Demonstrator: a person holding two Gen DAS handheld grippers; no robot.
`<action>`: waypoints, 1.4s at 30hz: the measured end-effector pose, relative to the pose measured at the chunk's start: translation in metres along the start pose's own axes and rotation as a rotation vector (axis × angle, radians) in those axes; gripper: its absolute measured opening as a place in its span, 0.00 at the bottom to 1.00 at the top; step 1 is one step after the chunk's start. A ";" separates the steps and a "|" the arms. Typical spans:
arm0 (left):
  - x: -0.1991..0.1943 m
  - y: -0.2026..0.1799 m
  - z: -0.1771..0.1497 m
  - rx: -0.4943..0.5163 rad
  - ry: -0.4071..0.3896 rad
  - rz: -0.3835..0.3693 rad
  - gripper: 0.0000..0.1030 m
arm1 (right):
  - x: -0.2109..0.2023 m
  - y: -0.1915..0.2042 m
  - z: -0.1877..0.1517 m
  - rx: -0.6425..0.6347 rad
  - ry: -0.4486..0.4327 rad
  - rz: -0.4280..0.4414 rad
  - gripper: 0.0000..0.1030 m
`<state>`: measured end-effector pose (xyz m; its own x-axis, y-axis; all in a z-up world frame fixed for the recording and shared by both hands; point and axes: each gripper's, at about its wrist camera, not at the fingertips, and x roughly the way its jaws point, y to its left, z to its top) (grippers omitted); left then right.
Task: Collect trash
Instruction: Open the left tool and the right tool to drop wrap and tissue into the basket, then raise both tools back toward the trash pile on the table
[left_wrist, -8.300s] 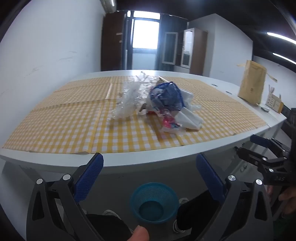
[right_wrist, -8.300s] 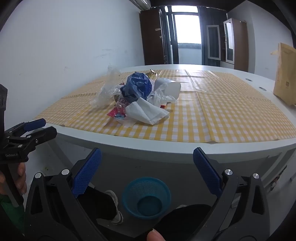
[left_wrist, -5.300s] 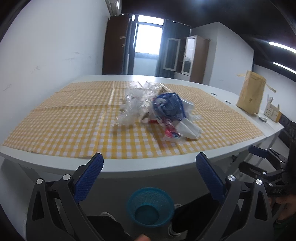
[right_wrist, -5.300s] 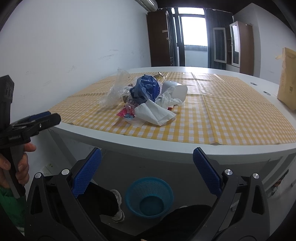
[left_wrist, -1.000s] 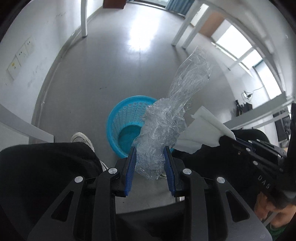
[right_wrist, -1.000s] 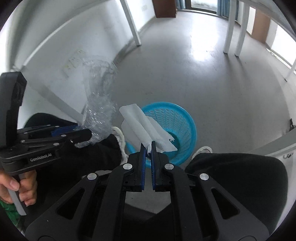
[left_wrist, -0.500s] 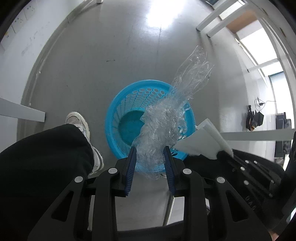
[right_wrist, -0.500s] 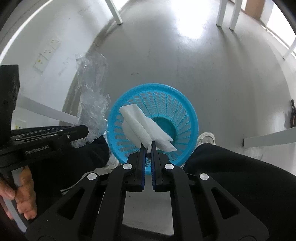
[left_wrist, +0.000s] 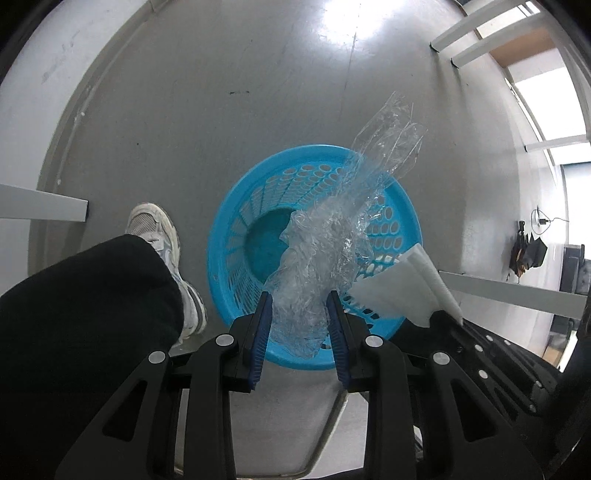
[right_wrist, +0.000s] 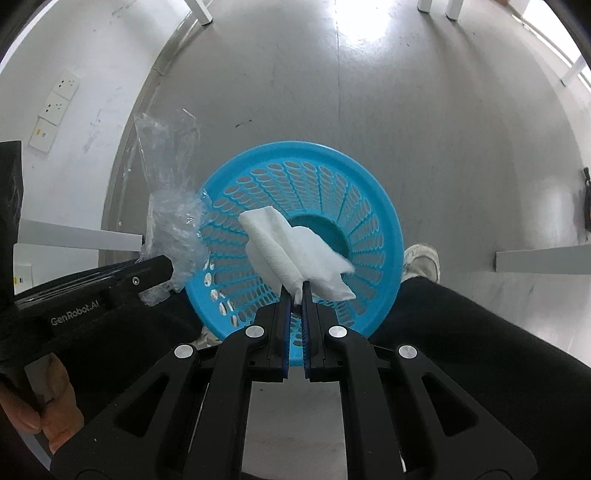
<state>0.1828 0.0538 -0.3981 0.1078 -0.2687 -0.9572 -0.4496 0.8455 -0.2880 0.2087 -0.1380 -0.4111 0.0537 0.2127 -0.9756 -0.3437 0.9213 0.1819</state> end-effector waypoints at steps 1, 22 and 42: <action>0.002 0.001 0.000 0.001 0.001 -0.002 0.29 | 0.001 0.000 0.000 0.003 0.004 0.000 0.04; -0.030 0.006 -0.007 0.009 -0.069 -0.001 0.57 | -0.024 0.004 -0.010 -0.017 -0.034 0.022 0.30; -0.159 -0.018 -0.101 0.213 -0.366 0.001 0.64 | -0.170 0.031 -0.081 -0.210 -0.317 -0.003 0.43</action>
<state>0.0840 0.0342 -0.2372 0.4325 -0.1186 -0.8938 -0.2606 0.9326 -0.2499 0.1132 -0.1719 -0.2491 0.3312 0.3307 -0.8837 -0.5264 0.8420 0.1179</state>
